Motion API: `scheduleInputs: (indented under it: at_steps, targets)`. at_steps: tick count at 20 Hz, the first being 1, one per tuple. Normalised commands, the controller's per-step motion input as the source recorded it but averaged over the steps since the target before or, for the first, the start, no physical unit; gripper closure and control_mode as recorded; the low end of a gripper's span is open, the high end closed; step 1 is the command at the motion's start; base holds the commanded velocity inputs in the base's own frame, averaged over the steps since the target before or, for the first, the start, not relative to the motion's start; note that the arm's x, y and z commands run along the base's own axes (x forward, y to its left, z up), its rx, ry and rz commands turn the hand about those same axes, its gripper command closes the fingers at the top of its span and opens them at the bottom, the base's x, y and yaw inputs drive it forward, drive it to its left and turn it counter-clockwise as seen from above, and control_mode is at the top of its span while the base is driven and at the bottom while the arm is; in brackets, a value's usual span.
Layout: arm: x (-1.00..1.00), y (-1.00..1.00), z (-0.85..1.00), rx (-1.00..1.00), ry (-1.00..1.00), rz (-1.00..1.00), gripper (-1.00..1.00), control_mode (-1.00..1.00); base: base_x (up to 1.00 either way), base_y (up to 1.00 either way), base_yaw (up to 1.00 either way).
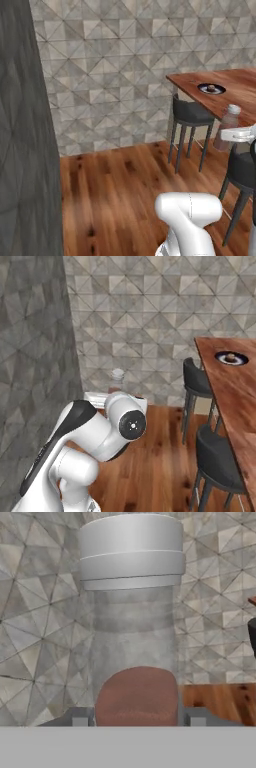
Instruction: Take the cinnamon bottle from the cabinet and place it on the dining table, next to the plate with the cupcake. Then take the chocolate from the dining counter and place it on the cupcake plate.
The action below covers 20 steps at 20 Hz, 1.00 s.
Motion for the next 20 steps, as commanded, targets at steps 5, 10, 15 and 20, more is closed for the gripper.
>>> scheduleInputs:
  at_steps: [5,10,15,20]
  targets:
    - [0.00,0.00,0.00,0.00,0.00,0.00,1.00,1.00,1.00,0.47,-0.41]
    - [0.00,0.00,0.00,0.00,0.00,0.00,1.00,1.00,1.00,0.69,-0.46]
    - [0.00,0.00,0.00,0.00,0.00,0.00,1.00,1.00,1.00,0.77,-0.48]
    - [0.00,0.00,0.00,0.00,0.00,0.00,1.00,1.00,1.00,0.75,-0.49]
